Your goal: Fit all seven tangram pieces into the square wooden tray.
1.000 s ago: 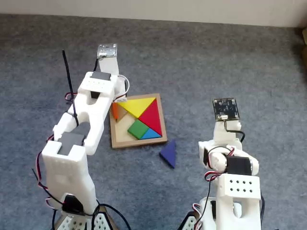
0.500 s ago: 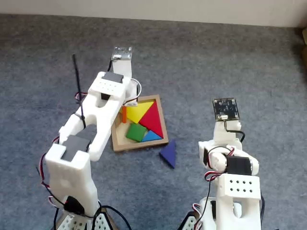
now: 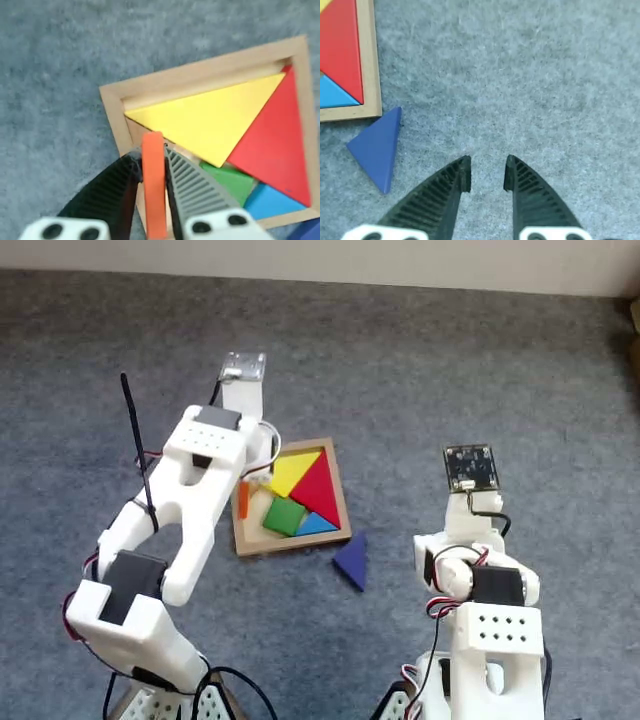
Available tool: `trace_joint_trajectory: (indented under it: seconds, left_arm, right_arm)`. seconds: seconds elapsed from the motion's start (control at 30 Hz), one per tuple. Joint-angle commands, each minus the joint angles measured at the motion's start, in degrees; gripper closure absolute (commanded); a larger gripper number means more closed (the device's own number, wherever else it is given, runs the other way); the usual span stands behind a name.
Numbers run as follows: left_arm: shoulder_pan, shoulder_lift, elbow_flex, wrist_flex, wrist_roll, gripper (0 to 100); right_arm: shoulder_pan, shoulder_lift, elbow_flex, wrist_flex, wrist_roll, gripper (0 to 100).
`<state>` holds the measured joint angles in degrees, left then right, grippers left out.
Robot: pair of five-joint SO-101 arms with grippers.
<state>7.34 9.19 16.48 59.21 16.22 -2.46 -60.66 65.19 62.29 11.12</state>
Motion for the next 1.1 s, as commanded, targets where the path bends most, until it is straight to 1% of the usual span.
trace_joint_trajectory:
  seconds: [0.0, 0.13, 0.17, 0.27, 0.47, 0.6, 0.67, 0.77, 0.9, 1.0, 1.07]
  left_arm:
    - [-0.75, -3.03, 2.51, -2.2, -2.37, 99]
    - [-0.31, -2.95, 5.05, -4.57, -2.55, 99]
    - [0.13, -2.95, 5.32, -4.92, -3.6, 99]
    - [2.59, -2.95, 5.58, -5.01, -6.59, 99]
    - [8.04, -1.19, 5.41, -4.84, -6.77, 99]
    - [12.35, -0.57, 4.97, -0.88, -6.86, 99]
    - [13.58, -2.95, 4.18, 1.49, -6.86, 99]
    - [13.49, -8.57, 3.65, 3.6, -6.86, 99]
    - [9.71, -14.02, 3.56, 3.43, -6.95, 99]
    - [5.76, -13.32, 3.3, 3.34, -7.21, 99]
    - [3.56, -11.3, 3.3, 2.9, -10.11, 99]
  right_arm:
    - [-0.48, -1.27, -0.22, -1.19, -0.09, 88.6]
    - [-0.48, -1.27, -0.13, -1.19, -0.09, 88.6]
    - [-0.48, -1.27, -0.13, -1.1, -0.09, 88.6]
    - [-0.48, -1.27, -0.13, -1.01, -0.09, 88.6]
    - [-0.48, -1.27, -0.13, -0.92, -0.09, 88.6]
    - [-0.4, -1.27, -0.13, -0.84, -0.09, 88.6]
    - [-0.4, -1.27, -0.13, -0.84, -0.09, 88.6]
    - [-0.4, -1.27, -0.13, -0.84, -0.09, 88.6]
    - [-0.4, -1.27, -0.13, -0.84, -0.09, 88.6]
    - [-0.4, -1.27, -0.13, -0.84, -0.09, 88.6]
    - [-0.4, -1.27, -0.13, -0.84, -0.09, 88.6]
